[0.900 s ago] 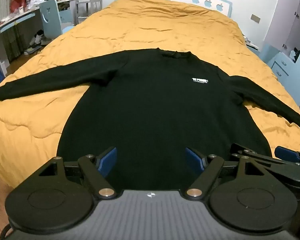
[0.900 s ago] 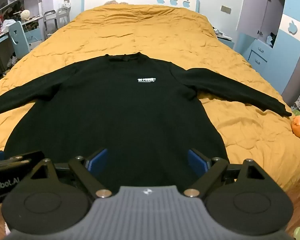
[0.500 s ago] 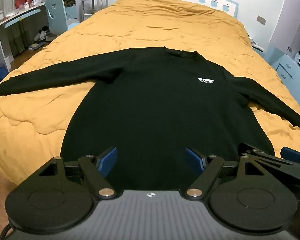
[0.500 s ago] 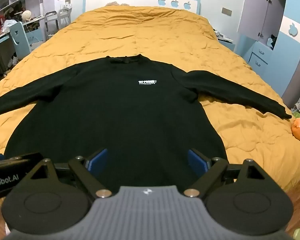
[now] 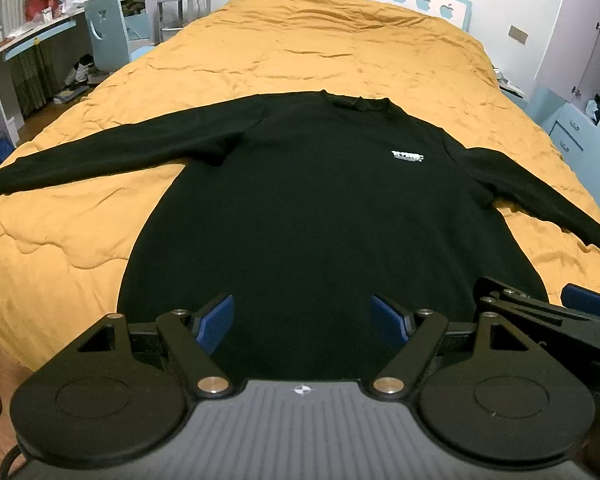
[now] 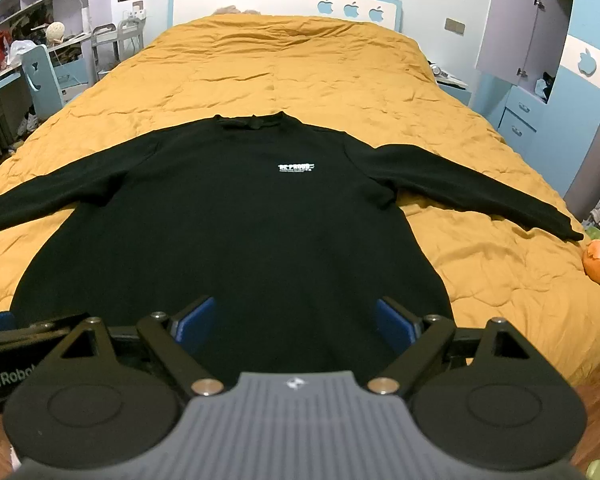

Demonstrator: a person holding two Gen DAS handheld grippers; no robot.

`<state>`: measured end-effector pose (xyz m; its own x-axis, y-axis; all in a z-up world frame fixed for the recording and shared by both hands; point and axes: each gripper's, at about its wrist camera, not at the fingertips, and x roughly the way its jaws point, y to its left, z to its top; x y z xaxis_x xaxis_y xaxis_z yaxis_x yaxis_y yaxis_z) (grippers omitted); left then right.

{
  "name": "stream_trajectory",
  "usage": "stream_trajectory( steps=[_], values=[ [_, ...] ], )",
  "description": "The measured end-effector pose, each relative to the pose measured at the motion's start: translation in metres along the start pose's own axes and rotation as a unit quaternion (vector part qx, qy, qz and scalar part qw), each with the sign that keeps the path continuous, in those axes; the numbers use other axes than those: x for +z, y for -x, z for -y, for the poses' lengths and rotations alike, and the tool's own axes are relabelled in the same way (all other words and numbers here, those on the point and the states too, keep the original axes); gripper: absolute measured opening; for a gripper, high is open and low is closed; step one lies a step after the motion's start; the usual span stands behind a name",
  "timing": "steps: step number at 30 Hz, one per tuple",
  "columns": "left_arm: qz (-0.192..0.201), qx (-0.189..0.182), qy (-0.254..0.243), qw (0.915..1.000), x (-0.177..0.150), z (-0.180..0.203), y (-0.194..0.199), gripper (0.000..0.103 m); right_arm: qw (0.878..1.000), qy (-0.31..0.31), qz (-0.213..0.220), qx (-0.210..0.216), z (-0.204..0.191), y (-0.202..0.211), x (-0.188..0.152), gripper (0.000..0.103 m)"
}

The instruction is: Fold small clothes

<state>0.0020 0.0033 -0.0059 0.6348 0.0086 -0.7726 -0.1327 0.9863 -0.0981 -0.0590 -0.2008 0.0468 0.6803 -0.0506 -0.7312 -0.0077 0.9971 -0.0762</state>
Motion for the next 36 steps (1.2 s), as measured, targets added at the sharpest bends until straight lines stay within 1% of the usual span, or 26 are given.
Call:
stream_trajectory(
  steps=[36],
  values=[
    [-0.012, 0.003, -0.004, 0.9999, -0.0008, 0.0010, -0.0051, 0.091, 1.000, 0.005, -0.010, -0.006, -0.0004, -0.0088, 0.0005, 0.083]
  ],
)
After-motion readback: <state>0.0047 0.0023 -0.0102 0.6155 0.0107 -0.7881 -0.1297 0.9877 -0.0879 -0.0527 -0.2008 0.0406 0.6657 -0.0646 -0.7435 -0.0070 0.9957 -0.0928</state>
